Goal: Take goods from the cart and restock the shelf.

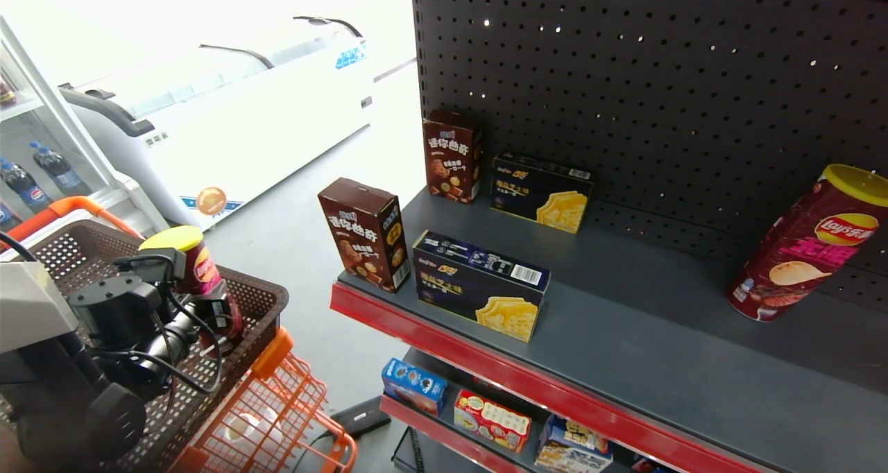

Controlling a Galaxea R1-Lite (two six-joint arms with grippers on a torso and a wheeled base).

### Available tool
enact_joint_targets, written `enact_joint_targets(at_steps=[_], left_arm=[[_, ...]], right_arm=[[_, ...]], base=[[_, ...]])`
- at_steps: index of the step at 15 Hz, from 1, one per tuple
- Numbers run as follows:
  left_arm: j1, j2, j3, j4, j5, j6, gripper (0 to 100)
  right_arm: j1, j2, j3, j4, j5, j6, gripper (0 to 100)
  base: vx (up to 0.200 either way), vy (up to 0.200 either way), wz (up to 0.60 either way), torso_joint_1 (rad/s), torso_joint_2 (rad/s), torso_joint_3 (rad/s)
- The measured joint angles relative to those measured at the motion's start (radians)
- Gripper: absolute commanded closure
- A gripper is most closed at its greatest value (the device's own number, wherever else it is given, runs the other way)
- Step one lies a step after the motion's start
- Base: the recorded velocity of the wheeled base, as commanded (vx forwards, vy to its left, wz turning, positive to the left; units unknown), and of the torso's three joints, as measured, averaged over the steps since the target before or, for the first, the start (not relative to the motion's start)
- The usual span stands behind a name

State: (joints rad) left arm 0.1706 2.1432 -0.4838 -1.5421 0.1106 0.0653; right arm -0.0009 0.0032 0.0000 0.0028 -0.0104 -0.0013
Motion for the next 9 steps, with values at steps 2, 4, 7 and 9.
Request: enact_joint_targets(at_steps=[2, 4, 7, 9], left_arm=[[-0.002, 0.007, -0.006, 0.0, 0.001, -0.006, 100], [-0.005, 0.004, -0.01, 0.005, 0.004, -0.007, 100], [-0.016, -0.06, -0.05, 0.031, 0.0, 0.0, 100], [-0.02, -0.147, -0.077, 0.132, -0.016, 0.018, 100]], right_arm=[[0.0, 0.0, 0.0, 0.0, 0.0, 0.0, 0], [0.0, 0.0, 0.0, 0.0, 0.0, 0.0, 0], [0.0, 0.0, 0.0, 0.0, 0.0, 0.0, 0], [0.0, 0.0, 0.0, 0.0, 0.0, 0.0, 0]], base=[[0.0, 0.0, 0.0, 0.0, 0.0, 0.0], [0.0, 0.0, 0.0, 0.0, 0.0, 0.0], [0.0, 0.0, 0.0, 0.0, 0.0, 0.0], [0.0, 0.0, 0.0, 0.0, 0.0, 0.0]])
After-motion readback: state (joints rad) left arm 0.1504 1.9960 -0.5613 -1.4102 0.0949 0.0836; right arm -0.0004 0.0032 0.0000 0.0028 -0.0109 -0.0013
